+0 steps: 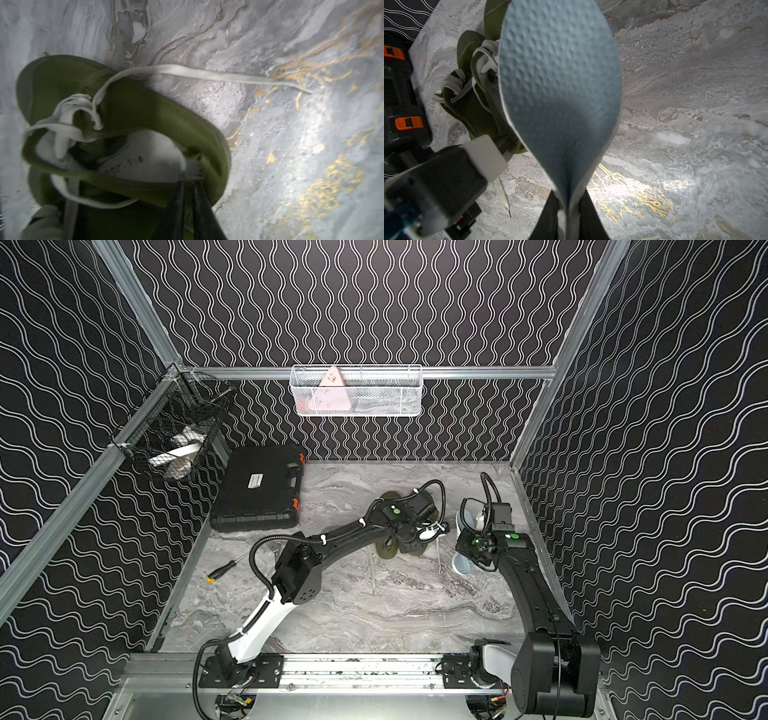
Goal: Insert the insole into the shoe
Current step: Move the shoe to the center of the board.
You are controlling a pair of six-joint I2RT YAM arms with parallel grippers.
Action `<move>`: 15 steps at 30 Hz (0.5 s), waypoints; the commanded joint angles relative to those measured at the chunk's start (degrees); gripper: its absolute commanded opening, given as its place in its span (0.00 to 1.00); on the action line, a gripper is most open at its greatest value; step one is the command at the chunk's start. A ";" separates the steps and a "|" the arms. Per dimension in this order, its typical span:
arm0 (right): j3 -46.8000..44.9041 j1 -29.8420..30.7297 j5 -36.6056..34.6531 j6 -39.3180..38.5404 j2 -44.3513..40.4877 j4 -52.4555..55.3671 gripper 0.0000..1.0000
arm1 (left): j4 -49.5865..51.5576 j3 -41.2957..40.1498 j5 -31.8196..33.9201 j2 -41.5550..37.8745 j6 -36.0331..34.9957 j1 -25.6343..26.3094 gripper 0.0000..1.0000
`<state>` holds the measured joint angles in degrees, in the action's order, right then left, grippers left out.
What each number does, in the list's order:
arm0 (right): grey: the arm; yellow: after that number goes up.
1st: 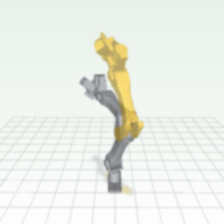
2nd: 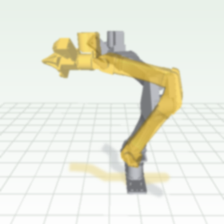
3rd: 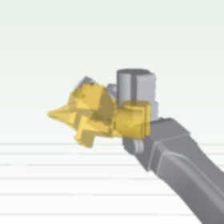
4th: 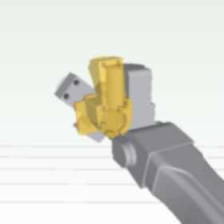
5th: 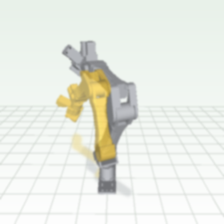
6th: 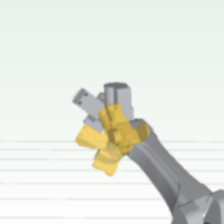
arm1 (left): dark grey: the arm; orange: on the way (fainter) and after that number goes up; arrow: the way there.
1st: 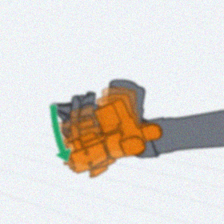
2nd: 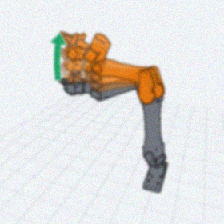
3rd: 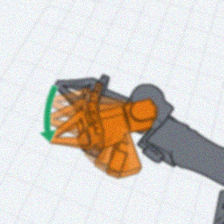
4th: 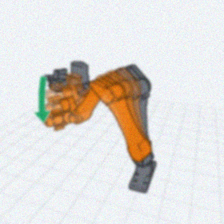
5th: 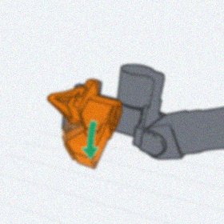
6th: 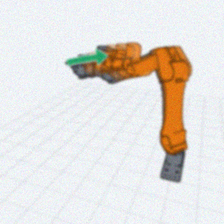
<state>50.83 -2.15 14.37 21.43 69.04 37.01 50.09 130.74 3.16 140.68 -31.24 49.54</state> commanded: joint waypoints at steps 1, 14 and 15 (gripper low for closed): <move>0.42 0.04 0.15 -0.78 -0.20 0.71 0.18 | 6.50 2.75 -4.57 1.85 1.14 0.23 0.15; -0.19 0.04 0.57 -0.68 0.45 -0.19 0.18 | 14.09 -5.85 -15.94 -5.47 3.77 1.19 0.20; -0.37 0.04 0.57 -0.61 0.34 -0.29 0.18 | 14.29 -7.21 -16.36 -6.56 3.89 1.39 0.21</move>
<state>50.72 -2.15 14.63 21.43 69.49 36.91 59.88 125.25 -8.45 136.29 -28.29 50.54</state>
